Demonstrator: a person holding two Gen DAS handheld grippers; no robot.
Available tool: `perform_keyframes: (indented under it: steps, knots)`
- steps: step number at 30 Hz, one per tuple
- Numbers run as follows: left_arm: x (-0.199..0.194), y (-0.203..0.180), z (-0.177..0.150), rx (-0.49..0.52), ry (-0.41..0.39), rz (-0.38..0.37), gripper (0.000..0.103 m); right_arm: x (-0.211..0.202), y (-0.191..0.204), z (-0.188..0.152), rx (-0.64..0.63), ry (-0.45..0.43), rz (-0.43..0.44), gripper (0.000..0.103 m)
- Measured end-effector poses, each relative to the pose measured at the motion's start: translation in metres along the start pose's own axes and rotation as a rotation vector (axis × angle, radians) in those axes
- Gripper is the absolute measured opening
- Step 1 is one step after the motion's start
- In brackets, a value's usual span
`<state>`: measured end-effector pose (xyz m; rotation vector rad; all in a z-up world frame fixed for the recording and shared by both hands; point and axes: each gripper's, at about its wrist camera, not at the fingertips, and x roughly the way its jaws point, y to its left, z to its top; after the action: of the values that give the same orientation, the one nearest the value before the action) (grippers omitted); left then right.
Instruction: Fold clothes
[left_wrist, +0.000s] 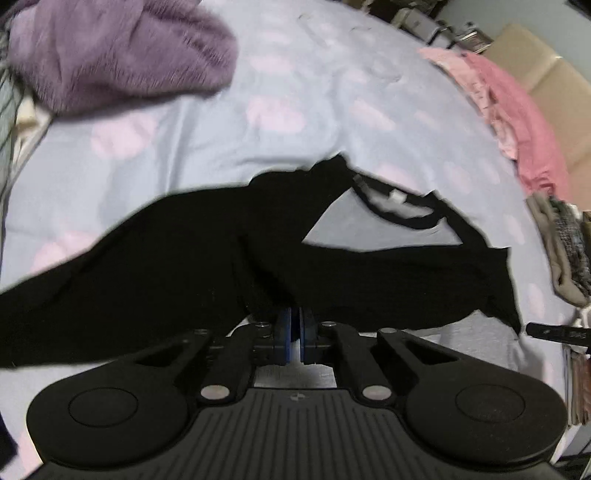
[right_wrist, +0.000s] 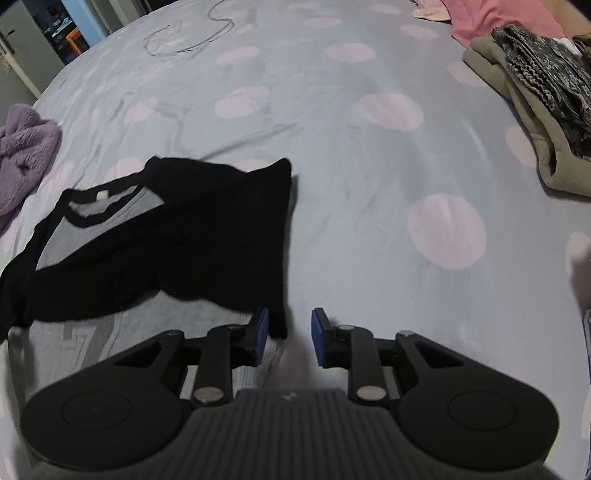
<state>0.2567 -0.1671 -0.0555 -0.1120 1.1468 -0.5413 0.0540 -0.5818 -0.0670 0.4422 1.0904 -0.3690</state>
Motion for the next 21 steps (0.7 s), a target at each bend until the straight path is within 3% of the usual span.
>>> perform_keyframes:
  steps: [3,8,17,21]
  knots:
    - [-0.017,0.008,0.005,0.036,0.004,0.029,0.002,0.001,0.000,-0.004,-0.009,0.005,-0.003,0.028]
    - [-0.006,0.026,-0.012,0.085,0.143,0.128,0.002,0.008,-0.010,-0.002,0.044,0.042,-0.001,0.028]
    - [-0.002,0.039,-0.025,0.026,0.087,0.104,0.002,0.006,0.005,0.007,0.053,-0.020,0.160,0.028]
    - [-0.006,0.043,-0.020,-0.017,0.062,0.089,0.003,0.024,0.012,0.013,0.053,-0.034,0.150,0.028]
